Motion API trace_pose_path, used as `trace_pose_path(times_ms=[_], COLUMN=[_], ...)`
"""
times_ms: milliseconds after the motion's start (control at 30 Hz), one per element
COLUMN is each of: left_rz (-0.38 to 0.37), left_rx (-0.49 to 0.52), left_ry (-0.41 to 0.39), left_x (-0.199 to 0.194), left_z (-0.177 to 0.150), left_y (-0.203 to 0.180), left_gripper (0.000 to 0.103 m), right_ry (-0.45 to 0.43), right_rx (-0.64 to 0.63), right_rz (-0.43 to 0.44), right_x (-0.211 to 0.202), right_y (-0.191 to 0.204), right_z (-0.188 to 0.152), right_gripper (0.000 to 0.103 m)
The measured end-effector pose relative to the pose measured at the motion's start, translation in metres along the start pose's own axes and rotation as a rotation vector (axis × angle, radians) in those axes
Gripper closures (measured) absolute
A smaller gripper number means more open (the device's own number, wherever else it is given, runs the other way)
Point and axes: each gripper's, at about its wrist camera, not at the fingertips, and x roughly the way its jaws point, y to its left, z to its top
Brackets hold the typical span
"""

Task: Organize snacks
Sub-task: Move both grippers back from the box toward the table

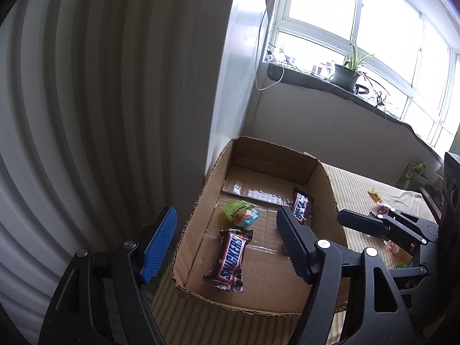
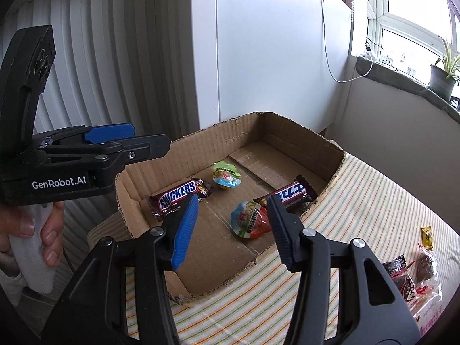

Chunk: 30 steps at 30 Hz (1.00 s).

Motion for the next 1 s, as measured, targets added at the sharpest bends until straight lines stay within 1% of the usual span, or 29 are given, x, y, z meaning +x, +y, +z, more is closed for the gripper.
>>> trace_pose_path(times_ms=[200,367,567,833,1000], left_rz=[0.008,-0.011,-0.047,-0.114,-0.155], left_rx=[0.031,0.068,0.124,0.218,0.278], left_ry=[-0.012,-0.016,-0.016,-0.013,-0.007], left_x=[-0.005,-0.008,-0.009,-0.009,-0.008], left_z=[0.001,0.0,-0.002,-0.007,-0.01], left_y=[-0.014,-0.04,-0.081,-0.145,-0.182], left_gripper=[0.031,0.031,0.031,0.031,0.031], right_ry=[-0.016,-0.031,-0.056,-0.078,-0.082], right_rx=[0.034,0.071,0.13,0.233,0.29], right_rz=[-0.022,-0.052,-0.106,-0.21,-0.265], right_x=[-0.018,-0.041,-0.077,-0.134,-0.162], right_y=[-0.011,-0.029,-0.063,-0.119,-0.148], right_z=[-0.009,-0.023,-0.047,-0.092,-0.118], right_gripper=[0.051,0.051,0.051,0.051,0.051])
